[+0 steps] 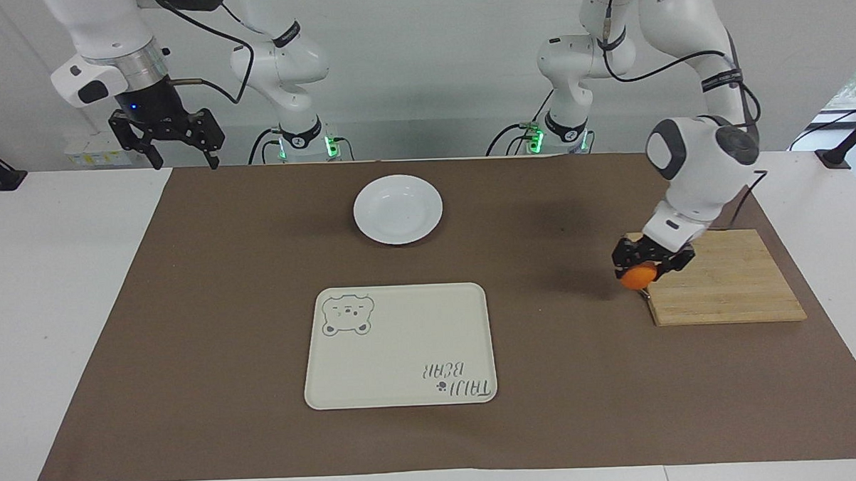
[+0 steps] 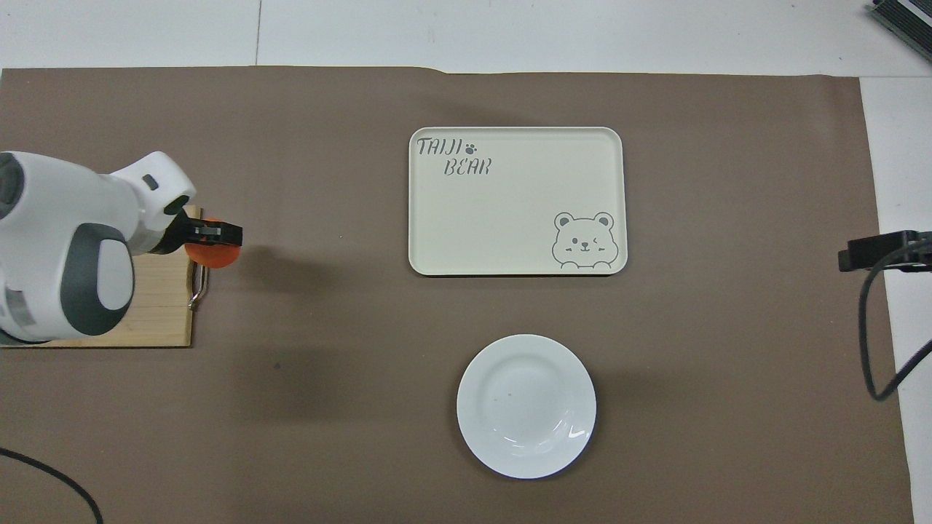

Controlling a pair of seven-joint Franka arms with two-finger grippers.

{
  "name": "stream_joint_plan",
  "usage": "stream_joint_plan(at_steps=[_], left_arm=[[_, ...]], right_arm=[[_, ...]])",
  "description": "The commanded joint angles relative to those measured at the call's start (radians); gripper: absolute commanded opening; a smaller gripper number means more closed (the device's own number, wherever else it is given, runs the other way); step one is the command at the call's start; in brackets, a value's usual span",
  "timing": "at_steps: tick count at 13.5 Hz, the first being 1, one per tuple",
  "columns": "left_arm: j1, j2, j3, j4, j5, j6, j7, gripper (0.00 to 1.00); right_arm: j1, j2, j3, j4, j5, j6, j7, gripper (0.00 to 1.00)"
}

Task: Place orange and plate with both arms
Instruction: 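Lift the orange with the left gripper and carry it toward the plate, then lower the orange onto the white plate and open the left gripper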

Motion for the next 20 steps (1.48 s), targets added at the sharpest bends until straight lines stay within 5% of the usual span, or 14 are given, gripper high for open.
stream_joint_plan(at_steps=[1, 8, 12, 16, 17, 19, 20], left_arm=[[-0.163, -0.017, 0.023, -0.015, -0.014, 0.011, -0.106, 0.0], [-0.595, -0.027, 0.022, -0.015, -0.012, 0.089, -0.59, 0.0], [-0.737, -0.015, 0.02, -0.015, -0.014, 0.093, -0.71, 0.04], [-0.812, -0.002, 0.019, -0.018, -0.02, 0.093, -0.758, 0.36], [-0.82, 0.02, 0.019, -0.018, -0.021, 0.095, -0.76, 0.49], [-0.821, 0.04, 0.019, -0.017, -0.021, 0.116, -0.757, 0.92], [-0.821, 0.04, 0.019, -0.015, -0.021, 0.118, -0.747, 1.0]], right_arm=[[-0.001, 0.01, 0.004, -0.002, 0.002, -0.007, 0.009, 1.0], [-0.013, 0.025, 0.003, -0.097, 0.099, 0.036, -0.071, 1.0], [-0.019, 0.025, 0.003, -0.179, 0.154, 0.083, -0.128, 1.0], [-0.05, 0.025, 0.001, -0.229, 0.22, 0.095, -0.211, 1.0], [-0.055, 0.027, 0.001, -0.237, 0.234, 0.097, -0.223, 1.0], [-0.077, 0.048, 0.001, -0.243, 0.298, 0.097, -0.25, 1.0], [-0.087, 0.059, 0.001, -0.249, 0.313, 0.097, -0.283, 1.0]])
